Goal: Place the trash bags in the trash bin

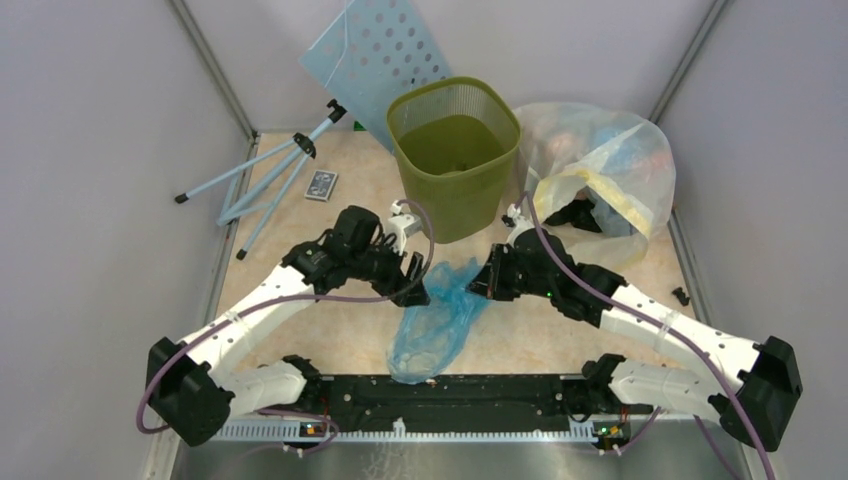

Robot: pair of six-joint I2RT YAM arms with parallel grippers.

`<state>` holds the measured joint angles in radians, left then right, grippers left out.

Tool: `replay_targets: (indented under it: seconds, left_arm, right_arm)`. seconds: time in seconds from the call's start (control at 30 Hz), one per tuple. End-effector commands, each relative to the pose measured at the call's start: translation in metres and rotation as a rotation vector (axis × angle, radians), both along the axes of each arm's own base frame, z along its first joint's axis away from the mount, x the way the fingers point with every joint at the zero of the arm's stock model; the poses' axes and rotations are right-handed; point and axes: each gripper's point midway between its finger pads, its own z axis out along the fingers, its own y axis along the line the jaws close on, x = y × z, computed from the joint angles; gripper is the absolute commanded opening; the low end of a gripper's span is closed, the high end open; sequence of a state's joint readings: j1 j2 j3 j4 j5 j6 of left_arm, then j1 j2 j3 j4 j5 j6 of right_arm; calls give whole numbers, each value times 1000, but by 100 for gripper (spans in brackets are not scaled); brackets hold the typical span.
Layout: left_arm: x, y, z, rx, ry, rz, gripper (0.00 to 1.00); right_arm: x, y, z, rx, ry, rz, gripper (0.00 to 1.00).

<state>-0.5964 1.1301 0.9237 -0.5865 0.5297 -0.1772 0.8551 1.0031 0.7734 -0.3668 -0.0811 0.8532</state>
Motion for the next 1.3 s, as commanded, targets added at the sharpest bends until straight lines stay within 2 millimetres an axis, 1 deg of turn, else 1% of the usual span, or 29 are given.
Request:
replay_targets:
  seconds: [0.0,0.03,0.1,0.17,0.23,0.27,0.33,0.37,0.4,0.43,0.47,0.57,0.67,0.73,0.77,0.8,0.87,0.97,1.03,1.1,1.17,1.27]
  left_arm:
    - [-11,-5,-1,-19,3,-9,77]
    - [-11,-4,-4,-14,10,2,71]
    - [-9,-3,-8,0,14,27,55]
    - [-4,1,-12,19,2,62,32]
    - [4,9,-15,58,-22,120,9]
    - [10,13,-16,79,-38,157,0]
    - [23,28,-15,142,-61,272,0]
    - [30,35,-10,164,-75,325,0]
    - [36,44,-10,197,-87,370,0]
    - [43,52,-4,216,-103,421,0]
    - [51,59,6,222,-124,462,0]
    - [68,80,37,205,-171,545,0]
    - [84,112,79,212,-262,650,0]
    - [89,132,108,228,-348,721,0]
    - [92,146,122,246,-397,781,0]
    - [92,156,131,260,-427,820,0]
    - [91,172,140,275,-454,910,0]
    - [85,193,136,286,-461,1048,0]
    - [79,207,134,280,-471,1136,0]
    - [75,215,135,250,-488,1199,0]
    - [73,219,135,224,-492,1238,0]
    - [75,215,131,210,-486,1226,0]
  right_arm:
    - [4,10,24,46,-54,27,0]
    - [4,10,25,49,-54,27,0]
    - [5,11,26,53,-54,26,0]
    - [5,10,26,49,-56,23,0]
    - [6,4,24,17,-60,10,0]
    - [8,0,25,-7,-74,4,0]
    - [11,-8,28,-55,-100,-7,0]
    - [11,-10,33,-66,-118,-1,0]
    - [14,-15,34,-90,-138,-10,0]
    - [16,-20,38,-109,-160,-18,0]
    - [18,-23,42,-129,-180,-21,0]
    - [22,-25,68,-146,-259,14,0]
    - [28,-27,96,-164,-322,17,0]
    - [36,-36,114,-192,-360,-33,0]
    - [40,-44,119,-207,-369,-77,0]
    - [44,-51,122,-224,-377,-123,0]
    - [51,-69,119,-254,-374,-228,0]
    - [57,-105,95,-316,-321,-452,0]
    - [58,-123,84,-347,-308,-545,0]
    - [56,-131,74,-373,-295,-574,0]
    - [55,-134,67,-394,-288,-578,0]
    - [55,-135,60,-406,-285,-574,0]
